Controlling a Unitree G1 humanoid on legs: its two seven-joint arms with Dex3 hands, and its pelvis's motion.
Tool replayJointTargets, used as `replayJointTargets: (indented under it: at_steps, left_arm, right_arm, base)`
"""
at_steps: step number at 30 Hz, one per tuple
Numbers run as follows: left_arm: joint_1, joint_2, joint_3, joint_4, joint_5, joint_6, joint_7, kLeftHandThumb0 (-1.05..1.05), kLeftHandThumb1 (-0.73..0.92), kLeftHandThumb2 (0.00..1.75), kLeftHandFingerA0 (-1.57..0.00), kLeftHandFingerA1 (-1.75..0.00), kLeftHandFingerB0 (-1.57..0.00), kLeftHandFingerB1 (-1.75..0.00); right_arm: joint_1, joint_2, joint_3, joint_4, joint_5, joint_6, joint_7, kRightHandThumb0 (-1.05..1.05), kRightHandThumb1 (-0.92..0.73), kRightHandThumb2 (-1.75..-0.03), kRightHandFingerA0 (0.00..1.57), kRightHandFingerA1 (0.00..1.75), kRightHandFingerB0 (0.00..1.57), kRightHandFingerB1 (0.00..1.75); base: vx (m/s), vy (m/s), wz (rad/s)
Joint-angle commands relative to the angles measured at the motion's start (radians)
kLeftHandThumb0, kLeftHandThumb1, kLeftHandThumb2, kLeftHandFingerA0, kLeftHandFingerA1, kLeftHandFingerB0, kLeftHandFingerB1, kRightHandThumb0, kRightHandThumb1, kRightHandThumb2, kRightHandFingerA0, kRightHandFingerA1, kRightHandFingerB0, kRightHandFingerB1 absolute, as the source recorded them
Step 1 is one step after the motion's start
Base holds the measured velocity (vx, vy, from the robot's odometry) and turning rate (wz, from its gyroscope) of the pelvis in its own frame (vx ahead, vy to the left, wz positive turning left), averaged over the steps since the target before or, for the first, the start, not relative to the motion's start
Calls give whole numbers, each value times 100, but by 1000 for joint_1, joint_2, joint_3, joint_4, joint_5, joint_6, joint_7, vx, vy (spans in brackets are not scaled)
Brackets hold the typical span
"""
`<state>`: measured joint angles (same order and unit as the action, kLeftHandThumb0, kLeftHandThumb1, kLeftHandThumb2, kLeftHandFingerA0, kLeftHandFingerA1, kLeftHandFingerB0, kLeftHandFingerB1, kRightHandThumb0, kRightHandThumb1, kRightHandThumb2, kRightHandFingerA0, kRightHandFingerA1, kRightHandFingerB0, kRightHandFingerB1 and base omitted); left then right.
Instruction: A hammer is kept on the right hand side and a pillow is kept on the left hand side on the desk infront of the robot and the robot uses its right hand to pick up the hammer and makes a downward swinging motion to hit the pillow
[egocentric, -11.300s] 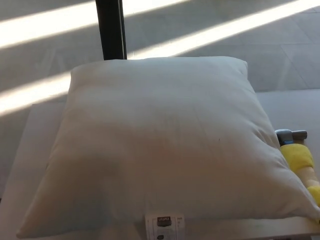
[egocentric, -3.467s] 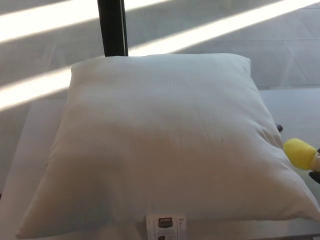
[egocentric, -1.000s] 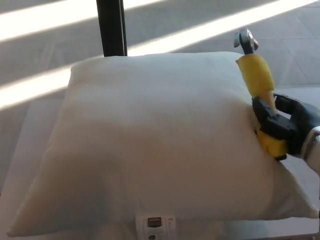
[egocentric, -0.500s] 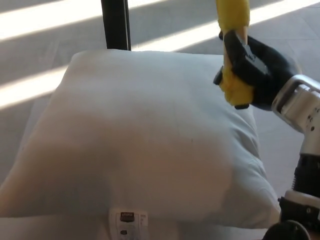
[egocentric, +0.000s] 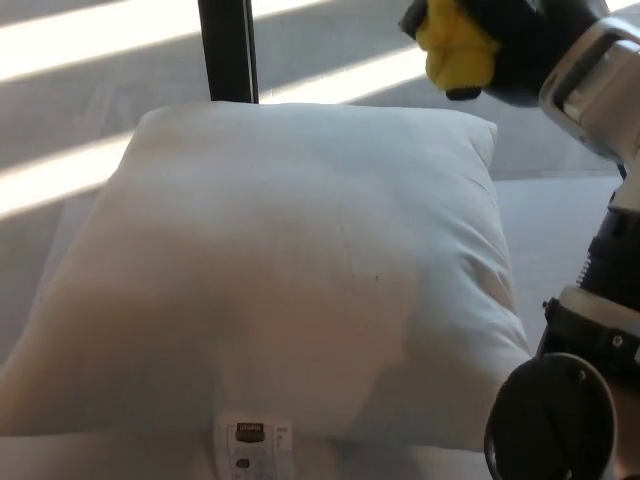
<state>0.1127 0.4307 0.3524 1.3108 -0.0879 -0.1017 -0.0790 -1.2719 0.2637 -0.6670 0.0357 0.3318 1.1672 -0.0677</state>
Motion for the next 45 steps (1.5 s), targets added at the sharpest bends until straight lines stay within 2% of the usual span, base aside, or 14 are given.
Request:
replayJointTargets:
  at_steps: [1, 5, 11, 17, 21, 24, 25, 28, 38, 39, 40, 41, 42, 45]
  left_arm:
    - [13, 3, 7, -2, -12, -17, -14, -63, 63, 59, -76, -61, -71, -52]
    - [14, 2, 2, -2, -7, -22, -17, -65, 62, 59, -78, -63, -72, -51]
    - [10, 4, 2, -4, -6, -14, -4, -63, 63, 59, -78, -64, -74, -52]
    - [-4, 12, 8, -5, -11, -11, -13, -60, 64, 59, -75, -62, -70, -52]
    - [-9, 13, 1, 2, -1, -16, -2, -61, 64, 59, -81, -64, -75, -51]
    - [-20, 18, 8, 1, -10, 2, -5, -60, 64, 59, -79, -62, -73, -51]
    - [-20, 21, 4, 0, -6, 5, -6, -61, 64, 59, -78, -63, -72, -50]
    - [-27, 26, 1, 2, 0, 4, 4, -61, 63, 59, -79, -61, -74, -50]
    - [-28, 27, 13, 6, -12, -7, -7, -64, 63, 59, -82, -63, -74, -50]
    - [-28, 28, 14, 5, -12, -7, -9, -63, 63, 59, -81, -65, -74, -51]
    - [-31, 28, 16, 5, -14, -5, -10, -62, 63, 59, -80, -65, -74, -51]
    - [-34, 30, 17, 6, -16, -3, -13, -62, 63, 59, -80, -65, -74, -51]
    - [-31, 31, 13, 5, -12, -10, -17, -63, 64, 59, -80, -64, -74, -51]
    - [-34, 32, 10, 1, -10, -10, -14, -63, 63, 59, -79, -63, -74, -52]
  right_arm:
    - [-283, 206, -68, -5, 260, 28, -173, -40, -80, -80, 101, 175, 65, 175]
    - [-296, 212, -90, 26, 315, 14, -184, -41, -81, -81, 101, 175, 68, 175]
    - [-254, 230, -76, 20, 353, -9, -203, -37, -68, -111, 103, 175, 71, 175]
    - [-117, 298, -21, -42, 320, 33, -254, -39, -78, -90, 102, 175, 69, 175]
    - [11, 370, 1, -54, 281, 63, -289, -35, -65, -119, 109, 175, 79, 175]
    - [100, 373, 73, -53, 235, 60, -259, -38, -71, -110, 109, 175, 83, 175]
    - [154, 411, 27, -34, 247, 71, -288, -43, -81, -95, 110, 175, 82, 175]
    - [259, 435, 59, -39, 214, 75, -295, -38, -75, -101, 109, 175, 78, 170]
    - [726, 447, 274, -29, 114, 48, -245, -47, -92, -81, 108, 175, 70, 175]
    - [757, 452, 290, -24, 107, 32, -257, -53, -92, -81, 108, 175, 71, 167]
    - [788, 463, 289, -16, 101, 30, -275, -73, -76, -109, 131, 157, 86, 130]
    - [812, 465, 290, -3, 102, 33, -280, -73, -76, -109, 131, 157, 86, 130]
    - [827, 469, 285, 7, 106, 37, -285, -59, -92, -80, 113, 175, 78, 165]
    - [893, 486, 304, 15, 111, 30, -309, -47, -92, -79, 113, 175, 76, 168]
  base:
    - [0, 0, 0]
    - [0, 0, 0]
    - [0, 0, 0]
    - [0, 0, 0]
    - [0, 0, 0]
    - [0, 0, 0]
    - [0, 0, 0]
    - [0, 0, 0]
    - [0, 0, 0]
    - [0, 0, 0]
    - [0, 0, 0]
    - [0, 0, 0]
    - [0, 0, 0]
    - [0, 0, 0]
